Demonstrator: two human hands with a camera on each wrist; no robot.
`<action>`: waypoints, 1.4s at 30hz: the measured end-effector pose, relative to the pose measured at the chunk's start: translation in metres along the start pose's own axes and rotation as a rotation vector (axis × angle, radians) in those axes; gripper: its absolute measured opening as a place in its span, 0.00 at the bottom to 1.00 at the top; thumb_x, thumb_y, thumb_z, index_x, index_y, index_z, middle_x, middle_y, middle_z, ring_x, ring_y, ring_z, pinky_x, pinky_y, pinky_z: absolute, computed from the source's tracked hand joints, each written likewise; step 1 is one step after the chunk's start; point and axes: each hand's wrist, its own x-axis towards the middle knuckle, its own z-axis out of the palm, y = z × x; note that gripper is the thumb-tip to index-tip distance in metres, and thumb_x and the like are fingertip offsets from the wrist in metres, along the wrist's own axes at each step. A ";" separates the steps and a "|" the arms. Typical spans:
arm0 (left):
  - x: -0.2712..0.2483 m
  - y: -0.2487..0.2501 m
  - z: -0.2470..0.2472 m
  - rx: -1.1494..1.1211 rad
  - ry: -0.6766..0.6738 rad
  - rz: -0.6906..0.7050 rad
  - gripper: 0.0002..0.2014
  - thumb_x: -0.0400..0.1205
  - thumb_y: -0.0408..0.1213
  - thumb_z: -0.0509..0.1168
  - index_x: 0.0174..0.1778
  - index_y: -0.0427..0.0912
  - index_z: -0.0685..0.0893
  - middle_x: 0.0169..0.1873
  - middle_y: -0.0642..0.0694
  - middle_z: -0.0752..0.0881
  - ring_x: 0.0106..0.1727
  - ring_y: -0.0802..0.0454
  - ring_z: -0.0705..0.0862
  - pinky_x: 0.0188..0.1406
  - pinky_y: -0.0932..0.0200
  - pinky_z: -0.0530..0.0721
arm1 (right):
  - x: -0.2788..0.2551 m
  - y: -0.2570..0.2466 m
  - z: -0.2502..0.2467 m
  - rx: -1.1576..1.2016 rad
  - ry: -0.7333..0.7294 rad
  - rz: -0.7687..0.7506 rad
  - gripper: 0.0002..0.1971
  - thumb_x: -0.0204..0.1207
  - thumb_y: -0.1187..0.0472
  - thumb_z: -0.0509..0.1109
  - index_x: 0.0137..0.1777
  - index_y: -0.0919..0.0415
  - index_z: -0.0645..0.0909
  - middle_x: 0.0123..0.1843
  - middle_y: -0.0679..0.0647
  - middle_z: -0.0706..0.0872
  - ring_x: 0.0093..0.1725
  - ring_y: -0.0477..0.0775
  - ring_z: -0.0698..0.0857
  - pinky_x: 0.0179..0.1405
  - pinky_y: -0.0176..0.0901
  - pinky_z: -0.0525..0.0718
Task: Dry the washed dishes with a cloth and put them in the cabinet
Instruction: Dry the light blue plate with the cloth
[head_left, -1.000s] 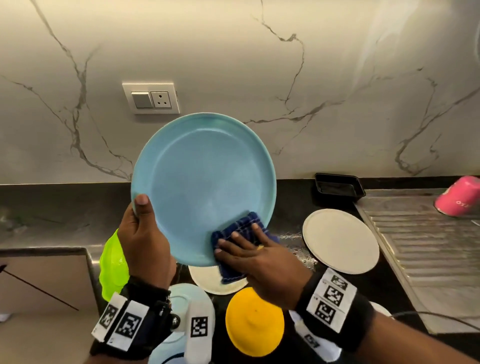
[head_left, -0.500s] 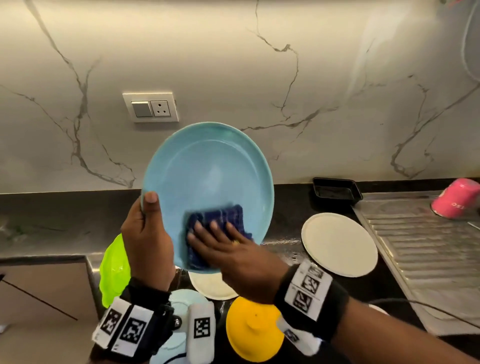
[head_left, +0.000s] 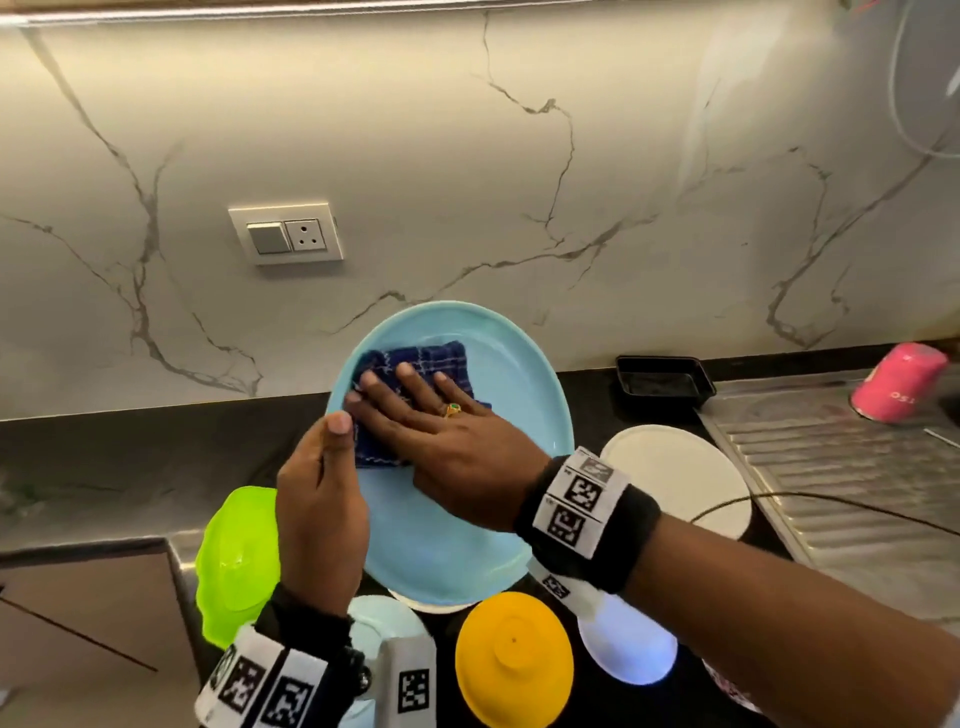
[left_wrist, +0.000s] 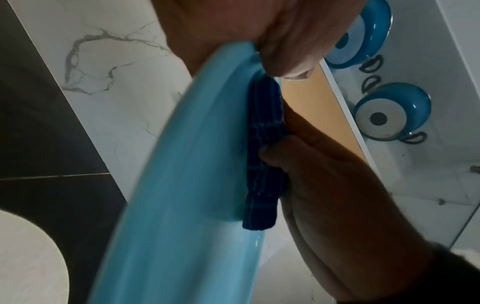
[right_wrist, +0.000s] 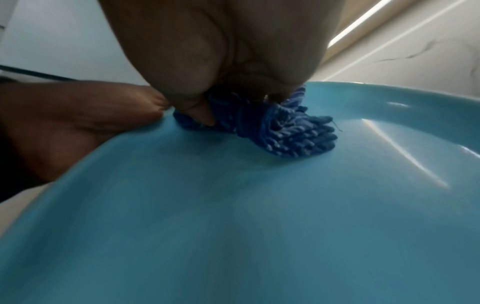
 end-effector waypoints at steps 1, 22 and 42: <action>0.001 0.001 0.000 0.015 0.000 0.012 0.25 0.82 0.70 0.56 0.47 0.56 0.89 0.41 0.50 0.90 0.44 0.52 0.84 0.49 0.36 0.85 | 0.001 0.007 0.002 -0.026 0.057 0.006 0.41 0.82 0.65 0.57 0.86 0.44 0.36 0.89 0.45 0.43 0.88 0.55 0.39 0.86 0.57 0.39; 0.004 0.016 0.012 0.286 -0.058 0.195 0.18 0.86 0.61 0.52 0.34 0.60 0.77 0.25 0.62 0.78 0.27 0.58 0.70 0.28 0.60 0.67 | -0.003 0.020 0.004 0.550 0.262 0.379 0.43 0.75 0.70 0.55 0.87 0.50 0.41 0.88 0.45 0.37 0.86 0.54 0.33 0.85 0.49 0.34; 0.005 0.004 0.017 0.016 0.022 0.078 0.20 0.89 0.56 0.58 0.40 0.48 0.85 0.33 0.61 0.88 0.38 0.66 0.80 0.43 0.61 0.82 | -0.041 -0.008 0.021 0.066 0.028 -0.059 0.40 0.74 0.65 0.56 0.88 0.51 0.53 0.89 0.48 0.51 0.87 0.61 0.45 0.83 0.65 0.45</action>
